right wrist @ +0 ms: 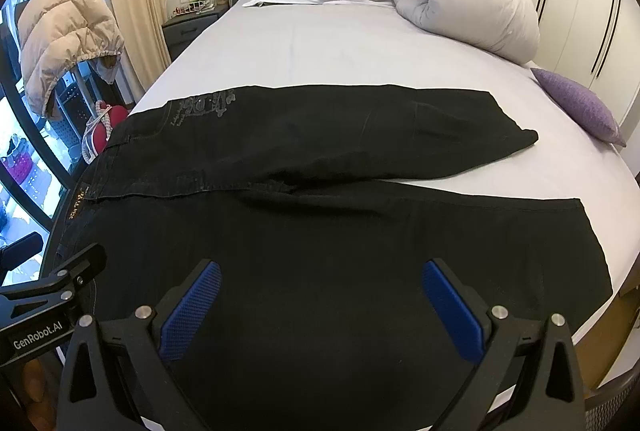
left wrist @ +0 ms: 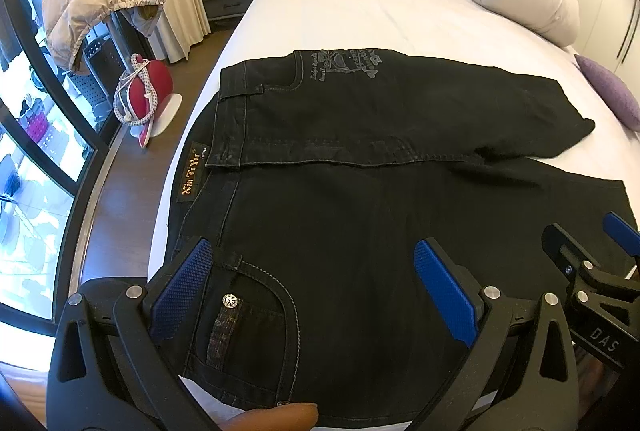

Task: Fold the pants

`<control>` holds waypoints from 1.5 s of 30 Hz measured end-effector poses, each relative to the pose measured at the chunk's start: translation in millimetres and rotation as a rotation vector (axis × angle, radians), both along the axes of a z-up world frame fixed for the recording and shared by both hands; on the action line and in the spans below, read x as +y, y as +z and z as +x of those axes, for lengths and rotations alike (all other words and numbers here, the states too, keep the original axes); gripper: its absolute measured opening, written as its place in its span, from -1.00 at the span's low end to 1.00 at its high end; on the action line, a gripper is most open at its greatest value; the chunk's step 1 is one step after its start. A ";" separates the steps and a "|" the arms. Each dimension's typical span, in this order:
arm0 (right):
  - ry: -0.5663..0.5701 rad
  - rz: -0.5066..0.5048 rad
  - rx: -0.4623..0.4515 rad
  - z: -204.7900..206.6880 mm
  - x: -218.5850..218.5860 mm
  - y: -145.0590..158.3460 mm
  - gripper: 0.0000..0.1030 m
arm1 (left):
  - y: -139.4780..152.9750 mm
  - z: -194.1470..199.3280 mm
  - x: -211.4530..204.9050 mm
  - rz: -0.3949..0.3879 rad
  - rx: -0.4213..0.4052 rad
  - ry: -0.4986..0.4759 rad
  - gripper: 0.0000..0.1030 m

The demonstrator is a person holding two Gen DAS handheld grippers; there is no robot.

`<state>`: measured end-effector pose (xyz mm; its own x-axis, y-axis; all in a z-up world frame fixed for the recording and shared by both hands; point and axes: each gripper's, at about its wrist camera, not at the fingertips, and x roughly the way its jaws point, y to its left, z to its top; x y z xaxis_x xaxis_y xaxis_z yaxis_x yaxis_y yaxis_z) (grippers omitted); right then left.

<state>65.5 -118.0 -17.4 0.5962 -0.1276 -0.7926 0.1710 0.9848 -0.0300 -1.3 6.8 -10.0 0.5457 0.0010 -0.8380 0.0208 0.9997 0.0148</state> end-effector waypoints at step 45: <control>-0.003 0.034 0.038 0.8 1.5 -10.7 1.00 | -7.3 -3.4 4.6 0.002 0.012 0.003 1.00</control>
